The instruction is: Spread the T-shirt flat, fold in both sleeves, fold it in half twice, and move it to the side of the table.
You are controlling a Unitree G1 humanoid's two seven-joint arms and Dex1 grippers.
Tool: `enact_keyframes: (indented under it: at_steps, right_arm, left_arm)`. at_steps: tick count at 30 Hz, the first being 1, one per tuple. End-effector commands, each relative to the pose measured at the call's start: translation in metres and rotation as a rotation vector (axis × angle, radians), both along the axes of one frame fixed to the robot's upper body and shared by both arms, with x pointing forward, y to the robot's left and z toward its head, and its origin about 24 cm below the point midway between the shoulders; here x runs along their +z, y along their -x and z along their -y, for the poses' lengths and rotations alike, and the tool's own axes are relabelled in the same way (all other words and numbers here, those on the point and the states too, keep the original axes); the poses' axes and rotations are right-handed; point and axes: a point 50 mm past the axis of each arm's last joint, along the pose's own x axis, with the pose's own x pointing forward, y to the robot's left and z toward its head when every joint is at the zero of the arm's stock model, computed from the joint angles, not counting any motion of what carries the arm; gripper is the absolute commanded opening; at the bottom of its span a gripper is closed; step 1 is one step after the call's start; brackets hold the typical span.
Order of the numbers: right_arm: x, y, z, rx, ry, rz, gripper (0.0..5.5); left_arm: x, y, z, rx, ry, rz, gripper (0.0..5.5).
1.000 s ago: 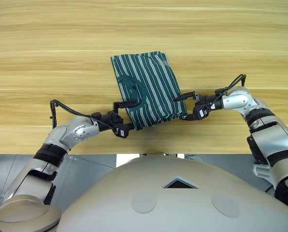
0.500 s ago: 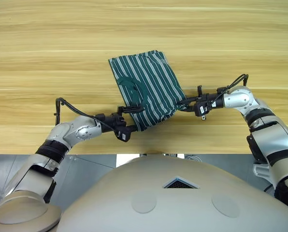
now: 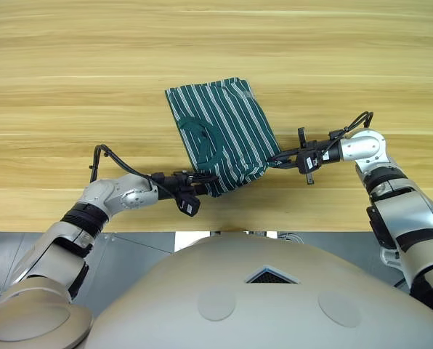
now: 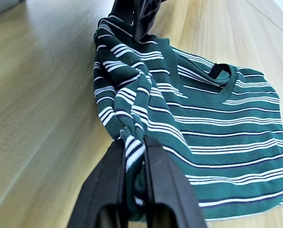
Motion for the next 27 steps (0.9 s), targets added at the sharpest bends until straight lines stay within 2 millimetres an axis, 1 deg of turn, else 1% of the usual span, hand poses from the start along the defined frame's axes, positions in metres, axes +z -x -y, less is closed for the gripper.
enact_keyframes:
  at_steps: [1, 4, 8, 12, 15, 17, 20, 22, 25, 27]
  right_arm:
    - [0.006, -0.003, 0.0, 0.0, -0.04, 0.006, 0.24]
    - [0.008, -0.002, 0.002, 0.02, -0.055, -0.014, 0.24]
    - [0.012, 0.003, 0.009, 0.041, -0.065, -0.052, 0.24]
    - [0.016, 0.02, 0.018, 0.046, -0.099, -0.131, 0.24]
    - [0.024, 0.033, 0.017, 0.072, -0.152, -0.208, 0.24]
    - [0.027, 0.038, 0.017, 0.087, -0.16, -0.243, 0.24]
    - [0.034, 0.044, 0.015, 0.097, -0.199, -0.298, 0.24]
    - [0.042, 0.043, 0.011, 0.097, -0.252, -0.318, 0.23]
    - [0.052, 0.031, 0.005, 0.091, -0.289, -0.314, 0.22]
    - [0.057, 0.02, 0.003, 0.073, -0.294, -0.313, 0.22]
  left_arm:
    - [-0.014, 0.01, -0.01, -0.038, -0.122, -0.038, 0.98]
    - [-0.008, 0.008, -0.013, -0.019, -0.082, -0.039, 0.53]
    - [0.015, 0.002, -0.026, 0.09, 0.052, -0.079, 0.01]
    - [0.038, -0.001, -0.036, 0.192, 0.199, -0.167, 0.0]
    - [0.044, 0.0, -0.038, 0.231, 0.25, -0.24, 0.0]
    - [0.049, 0.003, -0.042, 0.262, 0.291, -0.303, 0.0]
    - [0.053, 0.003, -0.048, 0.293, 0.316, -0.378, 0.0]
    - [0.052, 0.004, -0.049, 0.299, 0.321, -0.426, 0.0]
    - [0.049, 0.006, -0.047, 0.299, 0.324, -0.48, 0.0]
    - [0.051, 0.003, -0.049, 0.304, 0.328, -0.495, 0.0]
